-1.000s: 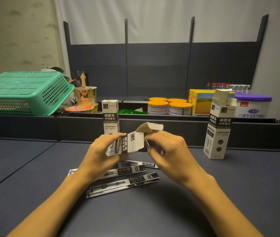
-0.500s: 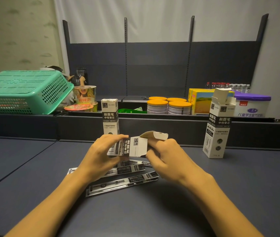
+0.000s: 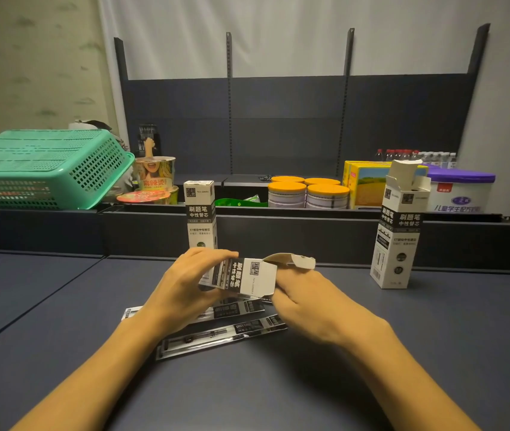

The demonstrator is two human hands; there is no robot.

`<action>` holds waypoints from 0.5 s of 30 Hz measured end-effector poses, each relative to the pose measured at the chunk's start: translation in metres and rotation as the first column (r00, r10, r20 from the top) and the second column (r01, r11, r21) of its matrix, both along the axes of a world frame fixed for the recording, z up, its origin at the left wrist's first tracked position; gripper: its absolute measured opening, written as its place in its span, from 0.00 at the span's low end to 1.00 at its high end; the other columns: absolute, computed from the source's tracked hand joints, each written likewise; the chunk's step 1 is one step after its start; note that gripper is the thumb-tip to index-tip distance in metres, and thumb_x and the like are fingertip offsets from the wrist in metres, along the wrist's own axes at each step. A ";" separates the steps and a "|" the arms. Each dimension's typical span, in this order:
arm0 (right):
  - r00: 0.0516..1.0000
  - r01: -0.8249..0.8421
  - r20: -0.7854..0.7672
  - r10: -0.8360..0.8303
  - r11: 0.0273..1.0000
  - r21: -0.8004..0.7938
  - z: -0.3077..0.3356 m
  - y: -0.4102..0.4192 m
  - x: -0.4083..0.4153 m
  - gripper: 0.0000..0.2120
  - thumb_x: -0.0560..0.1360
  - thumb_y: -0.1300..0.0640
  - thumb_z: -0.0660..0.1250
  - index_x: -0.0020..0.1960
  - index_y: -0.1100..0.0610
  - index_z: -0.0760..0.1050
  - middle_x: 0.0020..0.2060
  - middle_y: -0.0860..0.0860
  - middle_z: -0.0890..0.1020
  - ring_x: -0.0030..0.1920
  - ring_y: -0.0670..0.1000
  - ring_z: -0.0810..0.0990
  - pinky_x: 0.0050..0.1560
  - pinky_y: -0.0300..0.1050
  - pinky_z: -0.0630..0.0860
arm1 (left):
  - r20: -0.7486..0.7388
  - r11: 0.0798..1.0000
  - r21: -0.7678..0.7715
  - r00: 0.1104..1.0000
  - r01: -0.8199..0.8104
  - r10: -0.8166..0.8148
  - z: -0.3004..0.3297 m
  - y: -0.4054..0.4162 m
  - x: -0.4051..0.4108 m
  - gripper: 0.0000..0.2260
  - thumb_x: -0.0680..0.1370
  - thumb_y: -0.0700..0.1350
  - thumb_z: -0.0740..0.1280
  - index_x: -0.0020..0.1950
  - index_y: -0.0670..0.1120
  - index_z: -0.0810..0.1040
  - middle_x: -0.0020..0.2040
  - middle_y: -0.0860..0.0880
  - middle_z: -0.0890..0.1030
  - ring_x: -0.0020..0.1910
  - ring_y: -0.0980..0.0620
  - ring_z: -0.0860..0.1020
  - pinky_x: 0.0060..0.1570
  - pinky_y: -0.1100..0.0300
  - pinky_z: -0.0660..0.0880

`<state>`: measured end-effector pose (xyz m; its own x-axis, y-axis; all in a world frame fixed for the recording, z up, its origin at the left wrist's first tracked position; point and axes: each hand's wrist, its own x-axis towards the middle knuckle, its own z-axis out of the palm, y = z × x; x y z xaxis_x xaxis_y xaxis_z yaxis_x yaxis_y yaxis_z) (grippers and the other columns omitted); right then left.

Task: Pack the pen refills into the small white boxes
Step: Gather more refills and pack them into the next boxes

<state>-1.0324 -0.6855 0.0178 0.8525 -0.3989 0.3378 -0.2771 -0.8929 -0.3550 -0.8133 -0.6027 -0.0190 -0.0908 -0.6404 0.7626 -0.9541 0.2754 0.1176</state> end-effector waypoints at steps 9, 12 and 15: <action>0.998 0.047 0.046 -0.044 0.997 -0.065 0.004 0.008 0.002 0.15 0.82 0.54 0.55 0.68 0.50 0.62 0.67 0.50 0.74 0.57 0.53 0.78 0.54 0.46 0.79 | -0.047 1.000 -0.031 0.999 0.002 -0.003 0.000 -0.001 0.003 0.30 0.68 0.49 0.74 0.68 0.54 0.68 0.59 0.51 0.79 0.58 0.55 0.74 0.55 0.49 0.77; 0.997 0.059 0.052 -0.055 0.996 -0.070 0.004 0.009 0.002 0.15 0.82 0.55 0.55 0.69 0.50 0.61 0.68 0.50 0.73 0.56 0.53 0.78 0.52 0.44 0.80 | -0.056 0.999 -0.036 0.998 0.000 -0.002 0.000 -0.001 0.004 0.30 0.68 0.49 0.74 0.68 0.54 0.68 0.59 0.51 0.79 0.58 0.55 0.74 0.55 0.49 0.77; 0.996 0.062 0.068 -0.056 0.995 -0.078 0.004 0.008 0.003 0.15 0.82 0.55 0.55 0.68 0.50 0.61 0.66 0.51 0.75 0.53 0.52 0.79 0.50 0.43 0.79 | -0.059 0.999 -0.035 0.998 0.003 -0.005 0.000 -0.001 0.004 0.30 0.68 0.49 0.75 0.68 0.54 0.68 0.60 0.52 0.78 0.58 0.55 0.74 0.55 0.50 0.77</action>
<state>-1.0298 -0.6771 0.0219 0.8031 -0.4170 0.4255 -0.3084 -0.9021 -0.3019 -0.8091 -0.6034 -0.0192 -0.0476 -0.6129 0.7887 -0.9447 0.2840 0.1637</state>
